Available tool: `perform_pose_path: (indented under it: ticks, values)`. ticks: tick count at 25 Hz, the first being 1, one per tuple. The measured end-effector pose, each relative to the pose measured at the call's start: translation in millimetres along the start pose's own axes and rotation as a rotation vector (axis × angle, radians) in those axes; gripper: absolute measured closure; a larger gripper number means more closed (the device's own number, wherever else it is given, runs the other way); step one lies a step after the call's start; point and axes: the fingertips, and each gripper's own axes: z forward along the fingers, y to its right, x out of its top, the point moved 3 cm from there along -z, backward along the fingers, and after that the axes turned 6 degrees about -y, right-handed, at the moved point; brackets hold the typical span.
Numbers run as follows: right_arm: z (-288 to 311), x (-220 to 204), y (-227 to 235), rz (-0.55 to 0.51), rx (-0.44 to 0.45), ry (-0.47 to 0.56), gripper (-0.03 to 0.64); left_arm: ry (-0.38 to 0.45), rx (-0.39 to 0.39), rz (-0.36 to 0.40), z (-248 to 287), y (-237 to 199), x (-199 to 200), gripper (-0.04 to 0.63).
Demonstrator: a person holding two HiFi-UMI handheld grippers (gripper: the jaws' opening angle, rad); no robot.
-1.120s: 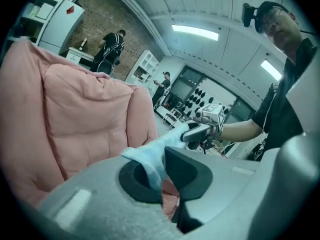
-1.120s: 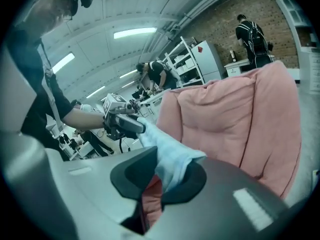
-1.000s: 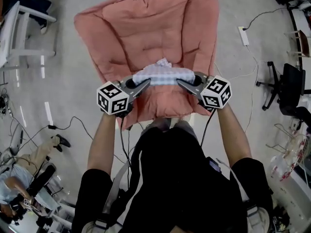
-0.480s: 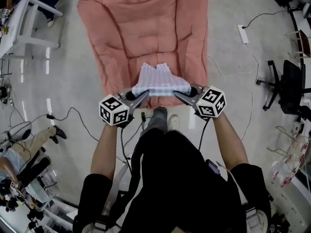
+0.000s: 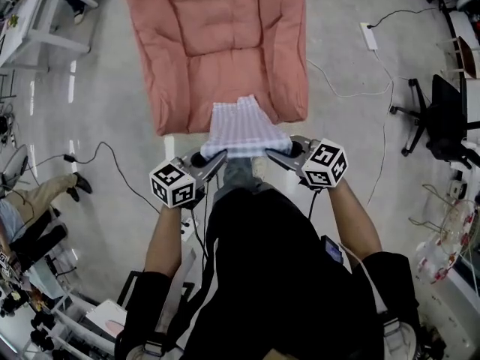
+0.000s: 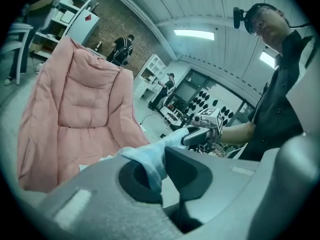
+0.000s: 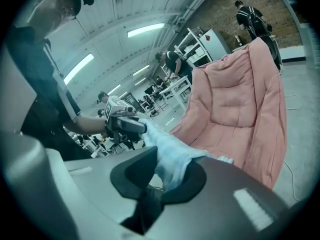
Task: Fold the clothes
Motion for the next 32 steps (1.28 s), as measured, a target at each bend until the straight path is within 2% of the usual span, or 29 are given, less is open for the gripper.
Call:
perform_pose_path:
  ticks: [5,12,21,32]
  values:
    - [-11,-14,-34,-0.042,0.009,0.003,0.584,0.021,0.0,0.013,-15,34,-18,0.575]
    - [-10,-25,-47,-0.062,-0.002,0.003,0.584,0.014,0.0,0.018,-21,45,-34,0.575]
    - [3,-16,-12,-0.021,-0.028,-0.005,0.584,0.001,0.004,-0.005,-5,11,-20,0.577]
    - [22,23,39,0.021,-0.032,-0.004,0.584,-0.018,0.031,-0.032,9,-44,18,0.577]
